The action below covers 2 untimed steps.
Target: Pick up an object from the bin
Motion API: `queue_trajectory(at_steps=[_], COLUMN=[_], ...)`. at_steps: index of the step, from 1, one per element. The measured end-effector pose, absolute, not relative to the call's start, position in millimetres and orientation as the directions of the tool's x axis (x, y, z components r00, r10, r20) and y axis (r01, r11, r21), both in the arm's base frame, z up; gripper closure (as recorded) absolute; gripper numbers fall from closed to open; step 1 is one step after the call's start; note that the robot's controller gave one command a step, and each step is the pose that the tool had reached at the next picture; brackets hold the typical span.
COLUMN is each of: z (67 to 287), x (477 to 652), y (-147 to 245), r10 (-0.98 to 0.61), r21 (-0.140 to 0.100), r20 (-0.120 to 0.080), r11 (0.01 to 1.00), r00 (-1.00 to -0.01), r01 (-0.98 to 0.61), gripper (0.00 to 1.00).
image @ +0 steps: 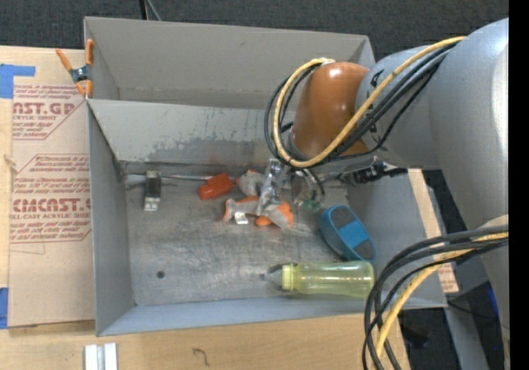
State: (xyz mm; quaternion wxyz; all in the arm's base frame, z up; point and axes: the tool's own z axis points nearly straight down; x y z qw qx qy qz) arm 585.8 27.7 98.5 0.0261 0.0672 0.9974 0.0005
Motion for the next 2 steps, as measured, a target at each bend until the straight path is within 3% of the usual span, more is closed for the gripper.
queue_trajectory(at_steps=[2], z=[98.5], x=[585.7], y=[27.9], r10=[0.134], r21=[0.005], r20=[-0.051], r11=[0.991], r00=[-0.99], r01=[0.134], gripper=[1.0])
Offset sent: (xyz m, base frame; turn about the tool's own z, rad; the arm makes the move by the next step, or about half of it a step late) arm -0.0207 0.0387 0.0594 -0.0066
